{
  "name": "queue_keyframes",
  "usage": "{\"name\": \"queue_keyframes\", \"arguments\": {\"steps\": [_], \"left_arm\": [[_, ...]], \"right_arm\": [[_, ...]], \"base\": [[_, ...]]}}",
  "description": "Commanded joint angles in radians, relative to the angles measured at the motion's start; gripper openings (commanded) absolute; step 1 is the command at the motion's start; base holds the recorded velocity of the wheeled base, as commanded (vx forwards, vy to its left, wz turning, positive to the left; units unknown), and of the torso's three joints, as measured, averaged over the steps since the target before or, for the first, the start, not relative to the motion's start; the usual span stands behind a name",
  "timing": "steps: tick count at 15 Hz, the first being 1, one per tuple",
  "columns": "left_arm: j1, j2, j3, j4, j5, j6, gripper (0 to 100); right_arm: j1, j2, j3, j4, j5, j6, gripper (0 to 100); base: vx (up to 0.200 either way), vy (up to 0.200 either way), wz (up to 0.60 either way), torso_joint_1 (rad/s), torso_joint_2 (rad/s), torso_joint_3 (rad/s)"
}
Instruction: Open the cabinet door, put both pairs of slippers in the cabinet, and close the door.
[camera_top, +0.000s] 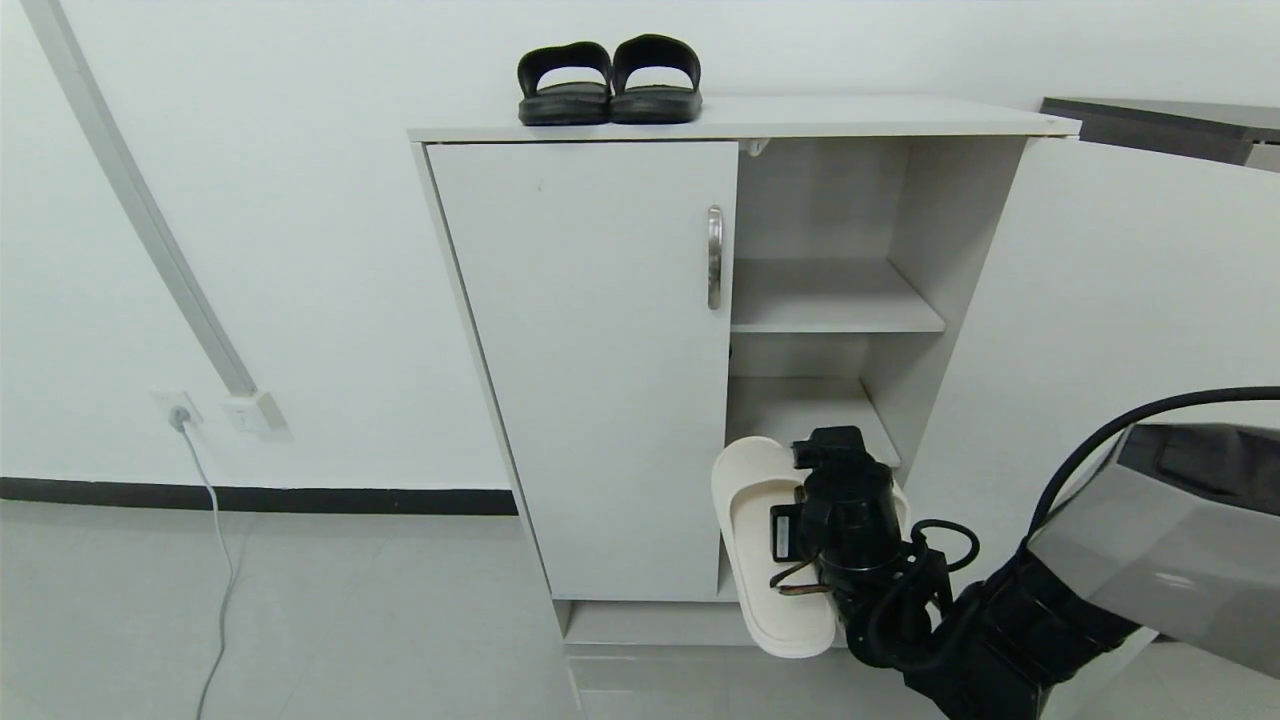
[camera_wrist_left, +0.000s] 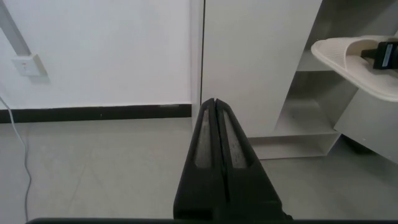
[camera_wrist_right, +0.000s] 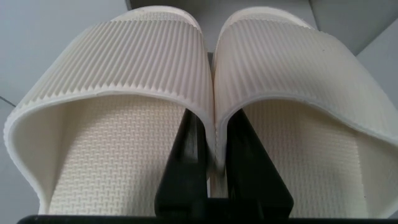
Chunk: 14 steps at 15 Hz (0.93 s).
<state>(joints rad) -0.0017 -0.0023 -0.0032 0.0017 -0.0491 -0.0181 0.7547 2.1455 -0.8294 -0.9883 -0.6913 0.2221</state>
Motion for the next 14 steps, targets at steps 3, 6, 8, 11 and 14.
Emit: {"name": "queue_keyframes", "arguments": {"steps": [3, 6, 8, 11, 14], "left_arm": [[0.000, 0.002, 0.000, 0.000, 0.000, 0.000, 0], [0.000, 0.002, 0.000, 0.000, 0.000, 0.001, 0], [0.000, 0.002, 0.000, 0.000, -0.001, 0.001, 0], [0.000, 0.002, 0.000, 0.000, -0.001, 0.001, 0], [0.000, 0.002, 0.000, 0.000, -0.001, 0.001, 0]], "right_arm": [[0.025, 0.031, -0.024, 0.000, -0.004, -0.010, 0], [0.032, 0.033, -0.031, 0.000, -0.010, -0.010, 0], [0.032, 0.033, -0.031, 0.000, -0.013, -0.010, 0], [0.032, 0.042, -0.040, 0.000, -0.011, -0.017, 0], [0.032, 0.065, -0.054, -0.001, -0.011, -0.021, 0]], "base": [[0.000, 0.000, 0.00, 0.000, 0.00, 0.000], [0.000, -0.133, 0.00, 0.000, 0.00, 0.000], [0.000, -0.200, 0.00, 0.005, 0.00, 0.000], [0.000, -0.200, 0.00, 0.004, 0.00, 0.002], [0.000, 0.000, 0.00, 0.000, 0.00, 0.000]]}}
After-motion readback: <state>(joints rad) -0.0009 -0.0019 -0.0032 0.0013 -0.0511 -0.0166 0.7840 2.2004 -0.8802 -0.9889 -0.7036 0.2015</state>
